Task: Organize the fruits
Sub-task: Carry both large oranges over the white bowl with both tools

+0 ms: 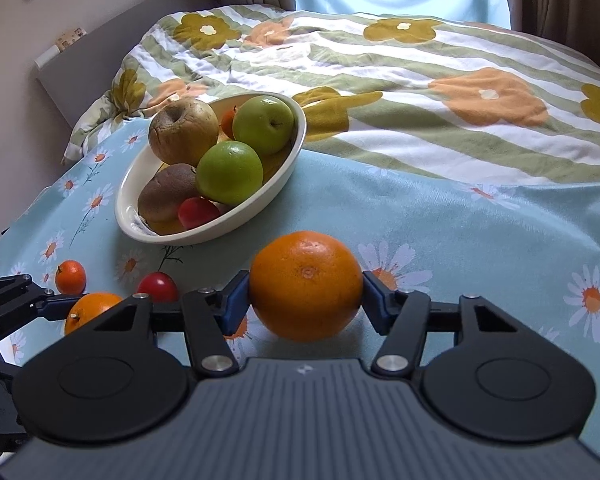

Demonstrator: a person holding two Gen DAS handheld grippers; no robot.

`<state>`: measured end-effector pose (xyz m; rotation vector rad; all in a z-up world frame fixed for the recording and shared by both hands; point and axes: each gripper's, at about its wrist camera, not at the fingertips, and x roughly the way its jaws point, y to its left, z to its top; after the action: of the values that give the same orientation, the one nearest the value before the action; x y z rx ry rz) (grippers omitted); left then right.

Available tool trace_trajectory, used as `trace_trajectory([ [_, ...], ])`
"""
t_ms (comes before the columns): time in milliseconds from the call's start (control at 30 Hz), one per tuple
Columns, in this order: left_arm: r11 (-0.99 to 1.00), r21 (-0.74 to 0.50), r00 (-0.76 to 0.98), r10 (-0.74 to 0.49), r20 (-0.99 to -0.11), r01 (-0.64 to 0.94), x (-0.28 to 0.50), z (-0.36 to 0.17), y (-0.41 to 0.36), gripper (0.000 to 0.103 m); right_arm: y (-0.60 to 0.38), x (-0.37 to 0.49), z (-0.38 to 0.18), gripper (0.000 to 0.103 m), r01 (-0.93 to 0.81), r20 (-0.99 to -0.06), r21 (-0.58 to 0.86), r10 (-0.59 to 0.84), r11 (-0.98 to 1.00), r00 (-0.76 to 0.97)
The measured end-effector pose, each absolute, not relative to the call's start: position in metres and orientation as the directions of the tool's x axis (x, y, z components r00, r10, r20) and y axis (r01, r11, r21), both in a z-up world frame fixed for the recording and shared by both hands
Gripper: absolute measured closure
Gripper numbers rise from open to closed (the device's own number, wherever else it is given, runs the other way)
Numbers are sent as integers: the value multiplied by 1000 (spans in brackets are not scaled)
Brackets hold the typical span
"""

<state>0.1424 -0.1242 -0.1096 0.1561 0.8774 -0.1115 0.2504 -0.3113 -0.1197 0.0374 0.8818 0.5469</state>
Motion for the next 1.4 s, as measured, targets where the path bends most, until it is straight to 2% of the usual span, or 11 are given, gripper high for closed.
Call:
trace_trajectory([
  [500, 987, 75, 715, -49, -697, 141, 116, -44, -92, 38, -291, 201, -30, 30, -442, -639, 209, 464, 872, 613],
  [767, 980, 83, 750, -83, -656, 181, 110, -11, -55, 38, -251, 163, 12, 30, -403, -621, 191, 428, 895, 657],
  [1100, 957, 95, 760, -155, -631, 275, 127, 7, -5, 38, -195, 143, 39, 30, -313, -602, 209, 374, 926, 705],
  [1400, 918, 114, 744, -230, -627, 380, 175, 2, 27, 38, -161, 173, 28, 30, -184, -605, 221, 282, 958, 745],
])
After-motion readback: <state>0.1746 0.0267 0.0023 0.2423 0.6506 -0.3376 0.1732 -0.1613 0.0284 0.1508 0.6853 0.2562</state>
